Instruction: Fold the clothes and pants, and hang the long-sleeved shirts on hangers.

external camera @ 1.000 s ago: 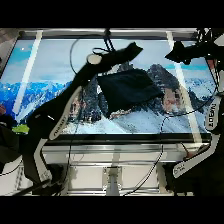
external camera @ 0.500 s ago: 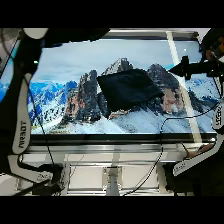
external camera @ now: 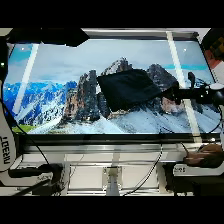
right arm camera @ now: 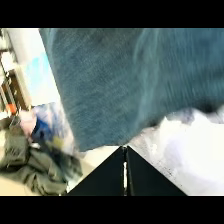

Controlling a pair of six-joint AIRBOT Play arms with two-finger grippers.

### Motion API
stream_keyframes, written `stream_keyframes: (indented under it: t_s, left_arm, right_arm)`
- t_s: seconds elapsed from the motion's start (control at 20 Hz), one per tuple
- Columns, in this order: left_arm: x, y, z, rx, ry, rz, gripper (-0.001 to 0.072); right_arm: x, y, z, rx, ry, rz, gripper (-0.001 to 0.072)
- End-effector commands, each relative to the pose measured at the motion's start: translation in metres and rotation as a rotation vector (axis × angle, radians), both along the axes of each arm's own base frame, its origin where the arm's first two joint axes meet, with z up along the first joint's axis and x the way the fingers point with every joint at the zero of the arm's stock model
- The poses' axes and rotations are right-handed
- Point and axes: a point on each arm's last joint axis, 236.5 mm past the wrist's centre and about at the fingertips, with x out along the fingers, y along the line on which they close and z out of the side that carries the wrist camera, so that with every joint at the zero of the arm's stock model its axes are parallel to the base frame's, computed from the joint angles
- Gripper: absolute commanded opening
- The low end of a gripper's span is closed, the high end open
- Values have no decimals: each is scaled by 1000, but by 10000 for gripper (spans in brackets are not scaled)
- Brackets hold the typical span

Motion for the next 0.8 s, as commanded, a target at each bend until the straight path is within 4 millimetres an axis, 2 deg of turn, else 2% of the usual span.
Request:
stream_keyframes:
  t_s: [0.0, 0.05, 0.1, 0.15, 0.2, 0.45, 0.6, 0.75]
  left_arm:
    - [-5, 4, -7, 39, 21, -1, 27]
    - [-6, 4, -8, 41, 24, -5, 27]
    - [-8, 3, -9, 45, 28, -9, 27]
    - [-10, 2, -11, 52, 30, -18, 27]
    - [-11, 2, -12, 61, 30, -28, 27]
    - [-18, 0, -17, 91, 32, -63, 28]
    - [-18, 0, -17, 92, 29, -64, 28]
    - [-18, 0, -17, 102, 16, -74, 28]
  right_arm:
    - [-25, 17, -14, -21, 63, -109, 122]
    - [-31, 22, -23, -48, 88, -118, 325]
    - [-33, 23, -35, -89, 116, -134, 460]
    - [-32, 24, -44, -128, 147, -160, 631]
    - [-29, 27, -48, -139, 167, -190, 705]
    - [5, 49, -50, -145, 131, -323, 698]
    - [12, 62, -57, -101, 162, -327, 698]
    - [15, 60, -77, -61, 251, -407, 699]
